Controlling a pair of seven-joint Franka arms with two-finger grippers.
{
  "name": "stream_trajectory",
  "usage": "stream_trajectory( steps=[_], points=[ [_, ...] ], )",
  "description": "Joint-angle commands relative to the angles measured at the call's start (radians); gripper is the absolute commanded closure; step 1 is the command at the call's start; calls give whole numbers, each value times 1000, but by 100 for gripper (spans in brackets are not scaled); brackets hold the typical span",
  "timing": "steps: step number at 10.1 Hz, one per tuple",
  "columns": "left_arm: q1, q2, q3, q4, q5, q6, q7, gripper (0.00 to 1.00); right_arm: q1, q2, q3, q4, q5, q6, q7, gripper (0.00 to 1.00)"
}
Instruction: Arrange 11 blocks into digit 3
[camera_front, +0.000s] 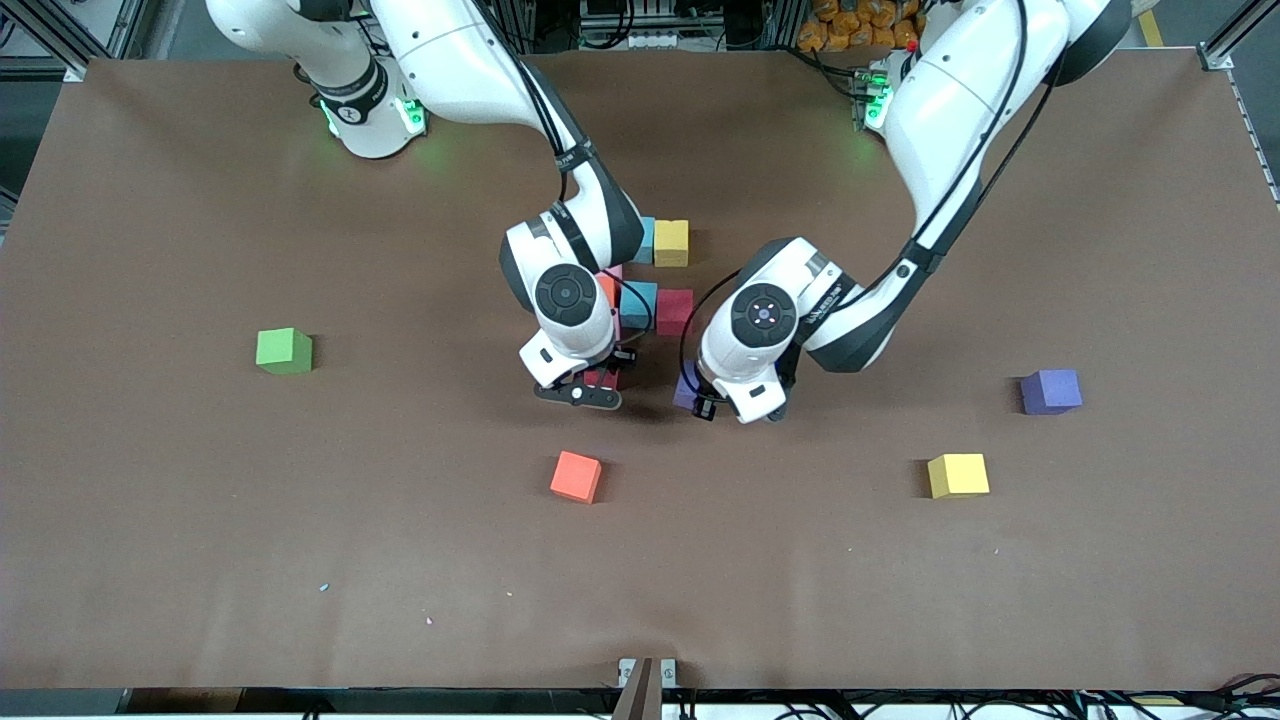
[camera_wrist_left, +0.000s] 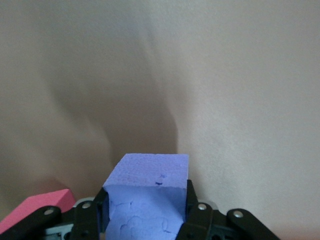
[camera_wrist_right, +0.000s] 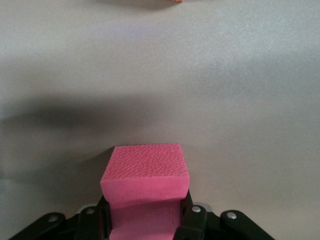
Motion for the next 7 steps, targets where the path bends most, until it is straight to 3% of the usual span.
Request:
stream_trajectory(
  steps=[1, 7],
  points=[
    [-65, 37, 47, 73, -24, -16, -21, 42, -10, 18, 12, 27, 20, -3, 6, 100],
    [-86, 60, 50, 105, -24, -14, -58, 42, -14, 16, 11, 27, 16, -18, 0, 100]
  ],
)
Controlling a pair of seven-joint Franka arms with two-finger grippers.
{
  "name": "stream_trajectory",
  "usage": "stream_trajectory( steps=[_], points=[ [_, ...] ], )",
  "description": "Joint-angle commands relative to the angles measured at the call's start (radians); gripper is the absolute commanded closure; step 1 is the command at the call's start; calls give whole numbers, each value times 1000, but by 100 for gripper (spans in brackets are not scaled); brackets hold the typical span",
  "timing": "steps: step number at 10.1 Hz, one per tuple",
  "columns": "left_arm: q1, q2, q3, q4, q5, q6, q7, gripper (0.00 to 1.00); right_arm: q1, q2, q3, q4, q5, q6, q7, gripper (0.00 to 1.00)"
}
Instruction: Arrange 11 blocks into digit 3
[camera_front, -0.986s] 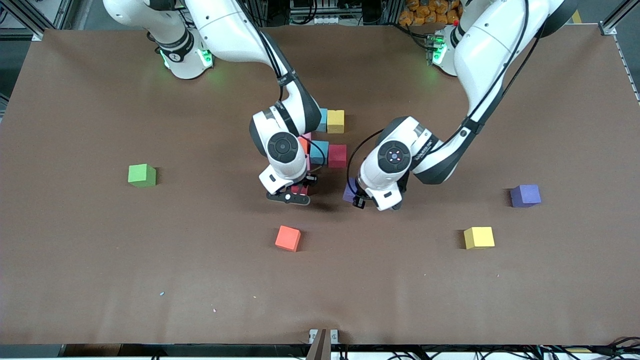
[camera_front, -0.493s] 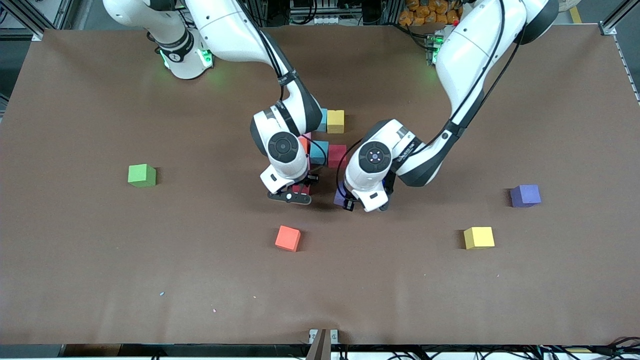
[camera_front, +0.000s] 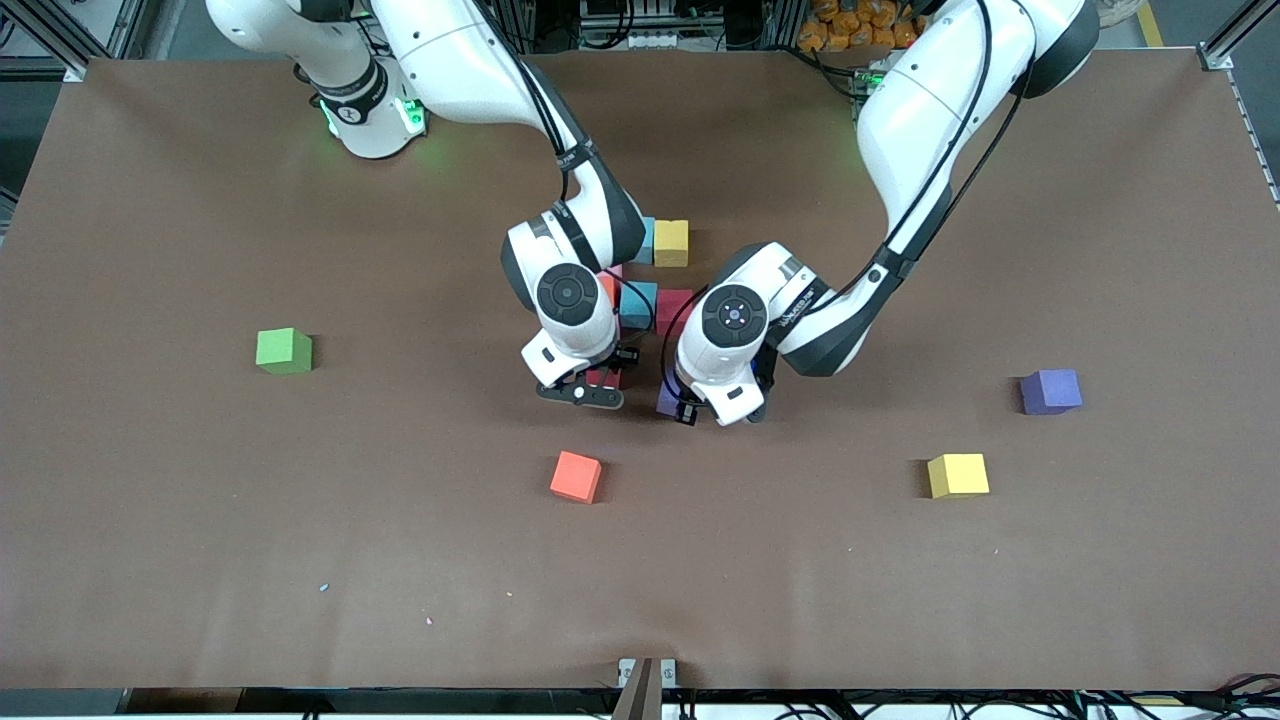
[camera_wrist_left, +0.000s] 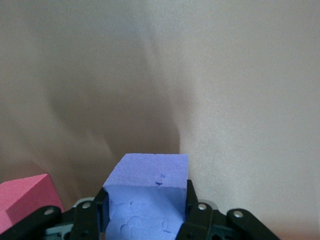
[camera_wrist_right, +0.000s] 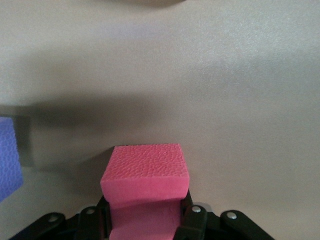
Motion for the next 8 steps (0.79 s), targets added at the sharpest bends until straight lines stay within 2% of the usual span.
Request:
stream_trajectory(
  steps=[1, 8],
  points=[
    [-22, 12, 16, 31, -23, -13, -9, 42, -23, 13, 8, 24, 8, -24, -3, 100],
    [-42, 10, 16, 31, -23, -14, -84, 43, -23, 13, 8, 27, 14, -28, 0, 100]
  ],
)
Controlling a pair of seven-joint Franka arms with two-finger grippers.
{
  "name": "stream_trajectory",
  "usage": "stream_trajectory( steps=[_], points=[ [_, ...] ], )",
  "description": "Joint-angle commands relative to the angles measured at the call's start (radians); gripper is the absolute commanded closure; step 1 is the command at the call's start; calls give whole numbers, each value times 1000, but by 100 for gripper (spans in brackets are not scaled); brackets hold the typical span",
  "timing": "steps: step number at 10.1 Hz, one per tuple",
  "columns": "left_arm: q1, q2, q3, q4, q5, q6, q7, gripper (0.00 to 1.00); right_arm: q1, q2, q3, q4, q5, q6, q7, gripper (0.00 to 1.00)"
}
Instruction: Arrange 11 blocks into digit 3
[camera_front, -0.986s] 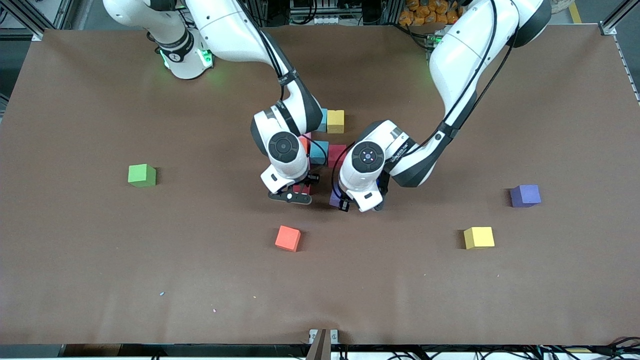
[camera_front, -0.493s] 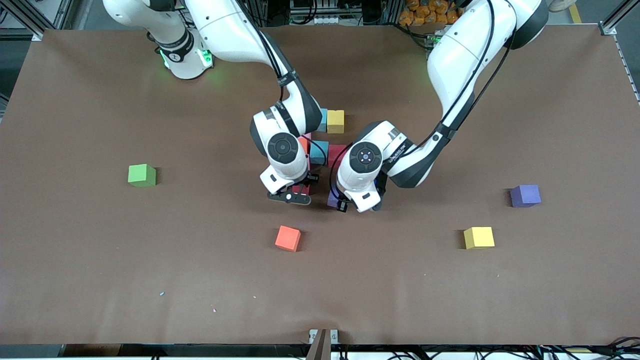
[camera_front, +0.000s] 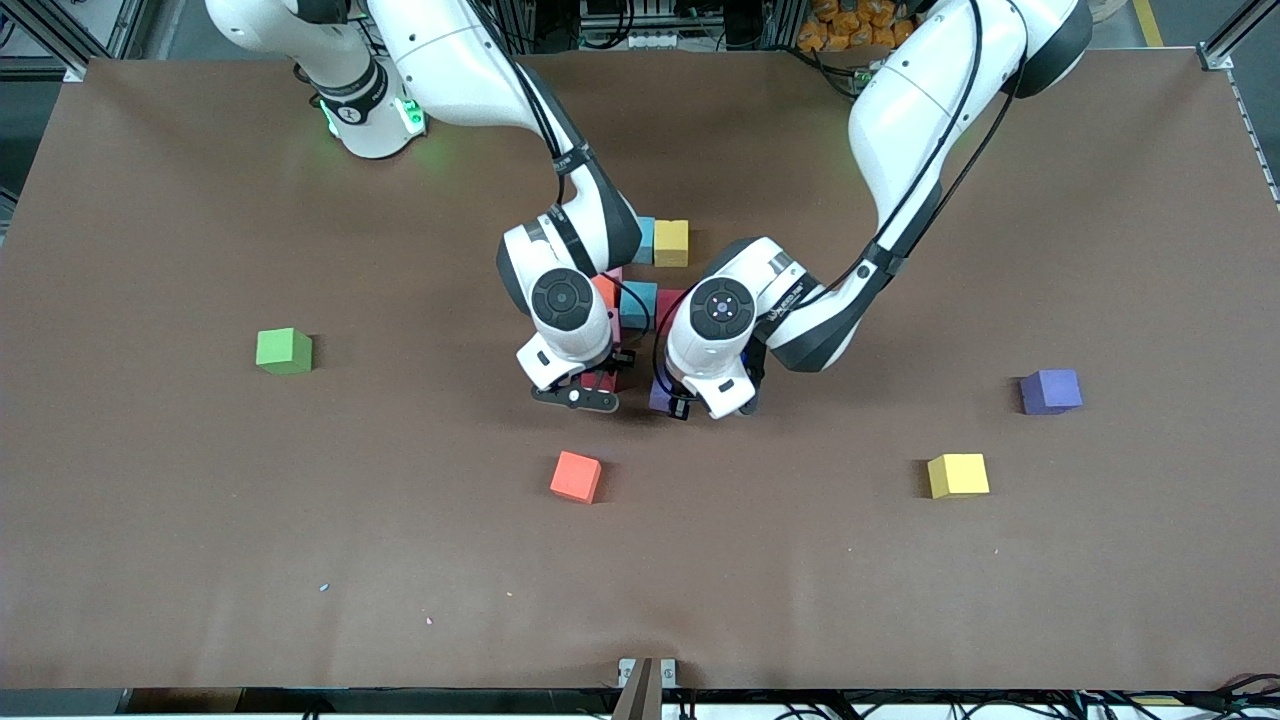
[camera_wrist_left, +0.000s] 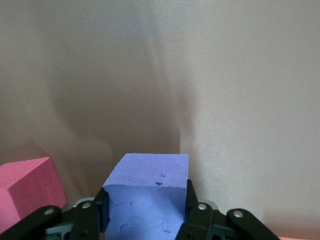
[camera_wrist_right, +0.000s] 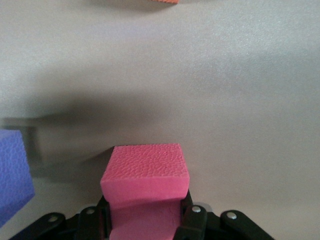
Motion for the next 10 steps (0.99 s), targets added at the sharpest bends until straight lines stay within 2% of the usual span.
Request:
stream_trajectory(
  steps=[1, 10],
  points=[
    [-20, 9, 15, 26, -23, -16, -11, 43, -11, 12, 9, 23, 14, -17, 2, 100],
    [-20, 5, 15, 25, -29, -19, -22, 43, -11, 12, 9, 16, 16, -51, 34, 100]
  ],
)
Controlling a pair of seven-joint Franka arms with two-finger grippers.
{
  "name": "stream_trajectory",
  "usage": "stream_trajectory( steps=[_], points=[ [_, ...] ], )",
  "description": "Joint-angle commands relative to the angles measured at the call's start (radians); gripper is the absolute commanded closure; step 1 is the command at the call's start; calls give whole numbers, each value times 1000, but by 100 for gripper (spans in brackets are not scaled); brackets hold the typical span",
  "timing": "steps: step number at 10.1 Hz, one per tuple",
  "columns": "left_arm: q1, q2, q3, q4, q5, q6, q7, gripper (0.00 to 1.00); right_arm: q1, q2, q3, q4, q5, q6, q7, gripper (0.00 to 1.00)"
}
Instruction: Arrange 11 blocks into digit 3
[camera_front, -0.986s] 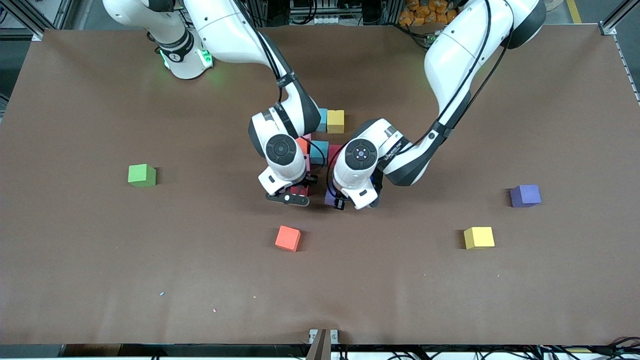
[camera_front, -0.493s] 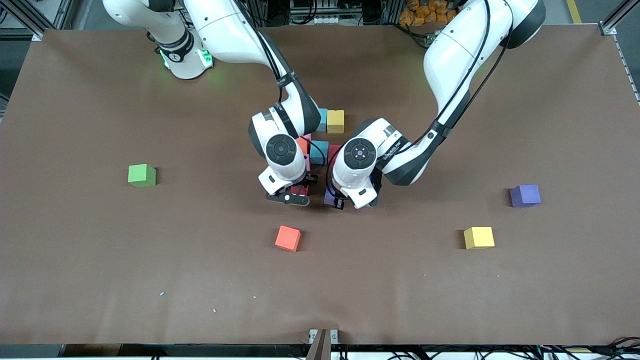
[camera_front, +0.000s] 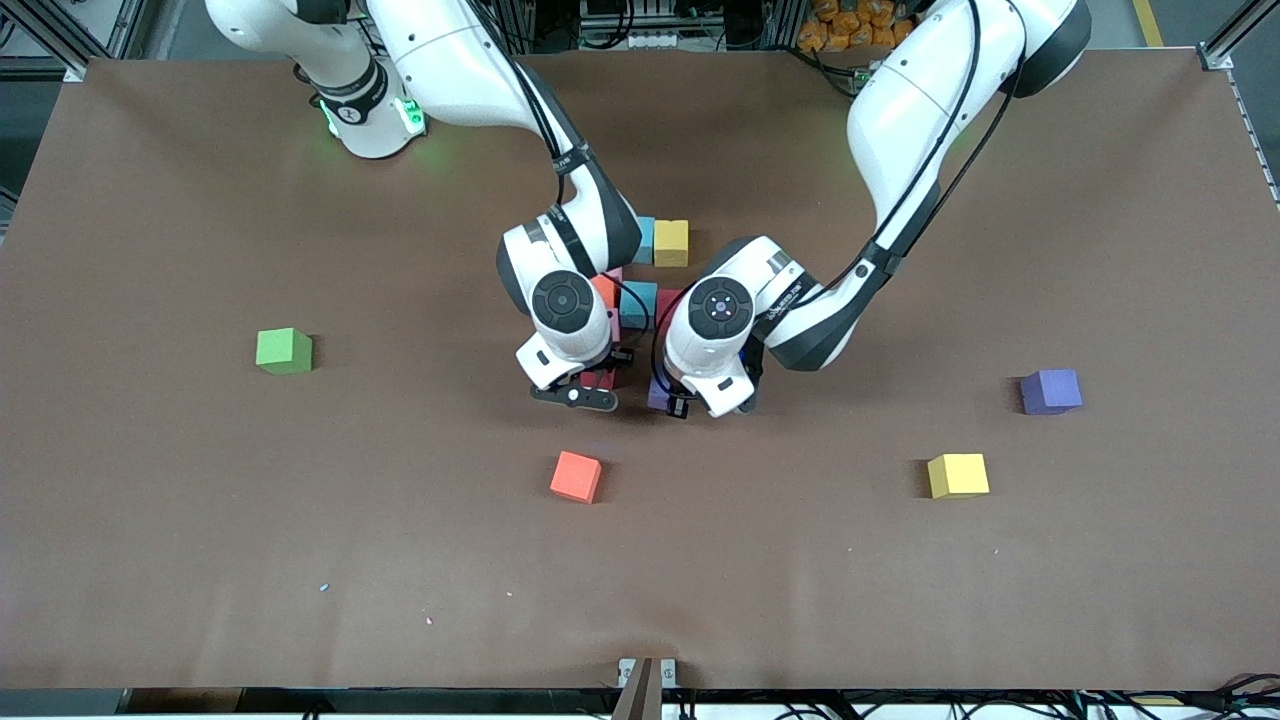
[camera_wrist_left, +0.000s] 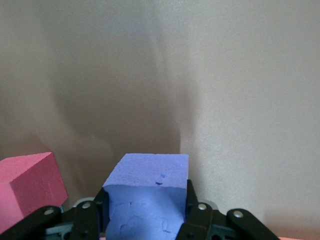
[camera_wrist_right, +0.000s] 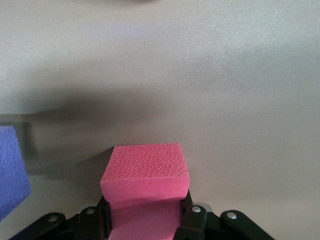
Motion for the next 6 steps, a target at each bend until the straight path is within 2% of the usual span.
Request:
stream_trajectory(
  steps=[1, 6],
  points=[
    [-18, 5, 16, 24, -20, -17, -11, 42, -8, 14, 8, 15, 17, -19, 27, 100],
    [-18, 6, 15, 24, -22, -17, -11, 42, -2, 12, 8, 12, 17, -21, 36, 100]
  ],
)
